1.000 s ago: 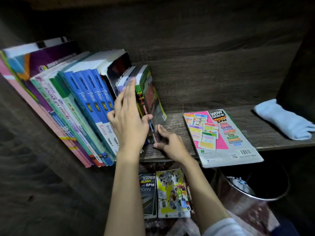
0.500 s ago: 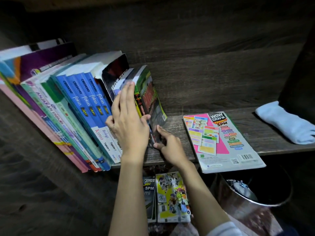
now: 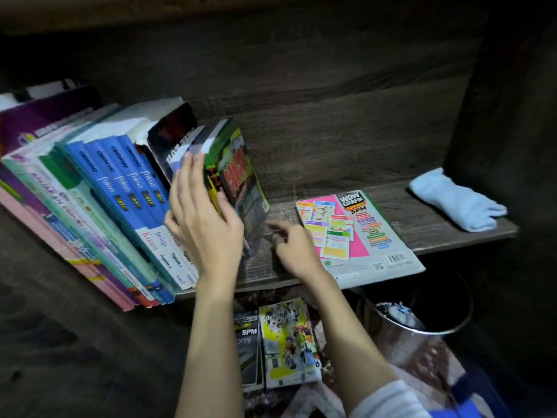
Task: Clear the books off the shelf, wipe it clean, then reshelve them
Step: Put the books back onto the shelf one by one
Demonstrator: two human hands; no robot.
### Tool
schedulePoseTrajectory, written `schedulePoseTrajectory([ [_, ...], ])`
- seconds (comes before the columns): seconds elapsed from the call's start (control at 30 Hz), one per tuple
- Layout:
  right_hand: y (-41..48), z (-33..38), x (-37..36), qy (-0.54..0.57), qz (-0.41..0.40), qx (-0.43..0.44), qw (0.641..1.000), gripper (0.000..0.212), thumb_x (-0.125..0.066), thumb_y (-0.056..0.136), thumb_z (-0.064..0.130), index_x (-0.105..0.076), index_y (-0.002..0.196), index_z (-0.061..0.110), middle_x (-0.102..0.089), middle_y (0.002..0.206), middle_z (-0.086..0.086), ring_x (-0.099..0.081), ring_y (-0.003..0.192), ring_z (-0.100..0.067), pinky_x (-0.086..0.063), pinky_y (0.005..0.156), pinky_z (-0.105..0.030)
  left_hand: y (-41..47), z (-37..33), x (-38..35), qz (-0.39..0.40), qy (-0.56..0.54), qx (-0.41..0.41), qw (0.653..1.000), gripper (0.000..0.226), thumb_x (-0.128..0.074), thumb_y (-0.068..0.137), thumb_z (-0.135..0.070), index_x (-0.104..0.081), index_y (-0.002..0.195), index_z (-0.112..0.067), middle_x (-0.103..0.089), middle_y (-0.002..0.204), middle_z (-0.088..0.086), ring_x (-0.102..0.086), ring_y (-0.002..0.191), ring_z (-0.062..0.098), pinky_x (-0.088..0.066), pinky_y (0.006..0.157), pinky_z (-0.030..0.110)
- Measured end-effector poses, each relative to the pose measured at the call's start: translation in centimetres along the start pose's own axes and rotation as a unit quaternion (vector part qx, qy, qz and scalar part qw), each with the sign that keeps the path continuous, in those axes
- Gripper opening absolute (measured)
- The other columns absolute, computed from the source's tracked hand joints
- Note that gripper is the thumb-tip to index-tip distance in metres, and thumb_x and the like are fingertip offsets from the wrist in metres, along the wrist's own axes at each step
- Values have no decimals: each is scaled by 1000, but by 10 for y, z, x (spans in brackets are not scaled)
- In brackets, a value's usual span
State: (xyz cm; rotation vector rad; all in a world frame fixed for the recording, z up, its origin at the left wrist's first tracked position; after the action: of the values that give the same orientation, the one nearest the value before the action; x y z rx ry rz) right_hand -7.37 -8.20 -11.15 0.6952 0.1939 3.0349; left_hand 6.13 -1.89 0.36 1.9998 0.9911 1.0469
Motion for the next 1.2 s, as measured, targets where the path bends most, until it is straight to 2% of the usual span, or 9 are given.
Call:
schedulePoseTrajectory([
  [0.07,-5,1,22,10,-49,-3,999,39,-45,89,1,-63,121,15,-67,115,-9,-66,98,-24,-52,89,-37,-5,-4,6,-46,-72,15,996,50,-53,86,-9,-46,135,-13,-45,142,4,-37,131,21,-24,104,29],
  [0.23,-30,-7,86,-143,-166,-28,975,33,-48,90,10,-64,118,15,-65,115,-12,-55,110,-29,-42,88,-33,-23,-20,1,-52,-151,27,987,32,-54,87,-8,-54,119,-5,-56,117,13,-51,108,23,-39,93,31],
  [0.4,-54,-41,128,-268,-203,-143,931,41,-49,93,29,-54,129,12,-50,137,-9,-38,128,-30,-32,103,-38,-61,-17,-57,228,-109,122,960,20,-51,93,-27,-55,109,-15,-64,101,5,-62,91,26,-50,78,36],
  [0.53,-68,-67,137,-284,-162,-235,915,57,-51,92,43,-43,135,7,-36,146,-13,-30,135,-31,-29,107,-41,-115,-7,-95,456,-8,197,868,41,-46,94,-47,-62,105,-10,-66,107,15,-60,103,33,-44,81,31],
  [0.63,-68,-68,136,-288,-148,-248,913,59,-54,91,43,-43,135,6,-37,144,-14,-32,133,-31,-31,105,-39,-136,-13,-105,511,-27,213,832,52,-51,90,-52,-64,95,-2,-68,98,19,-62,97,34,-47,78,31],
  [0.77,-66,-60,135,-284,-166,-247,911,57,-63,86,40,-47,130,8,-41,138,-16,-33,129,-33,-33,102,-41,-147,-20,-112,506,-154,322,785,22,-63,90,-23,-57,85,-3,-65,83,16,-66,59,26,-59,58,36],
  [0.93,-68,-65,139,-210,-181,-287,917,71,-78,73,38,-47,129,6,-46,133,-18,-41,126,-35,-37,100,-39,-144,-14,-114,521,-167,357,757,16,-53,95,-12,-56,105,0,-62,91,15,-60,56,22,-57,59,34],
  [1.1,-65,-78,132,83,-193,-291,933,26,-78,69,12,-68,92,4,-71,99,-14,-67,93,-29,-54,87,-40,-134,-8,-98,493,-223,384,748,23,-47,97,-6,-55,119,-5,-54,102,7,-55,82,20,-51,44,19],
  [1.2,-63,-71,116,203,-137,-281,928,31,-63,77,-5,-58,105,6,-69,94,-13,-67,80,-30,-57,71,-47,-129,-5,-94,477,-250,383,750,30,-46,98,-6,-52,127,-3,-54,105,6,-54,89,18,-47,41,13],
])
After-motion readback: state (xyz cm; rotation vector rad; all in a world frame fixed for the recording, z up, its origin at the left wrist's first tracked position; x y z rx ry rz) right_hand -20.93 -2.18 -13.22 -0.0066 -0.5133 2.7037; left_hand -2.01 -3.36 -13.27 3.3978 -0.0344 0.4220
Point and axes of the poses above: each hand's wrist, its own y-axis towards the middle knuckle, its own x-axis out of the back of the hand, z = x × y, the point moved 8 cm from there along y, towards the middle knuckle
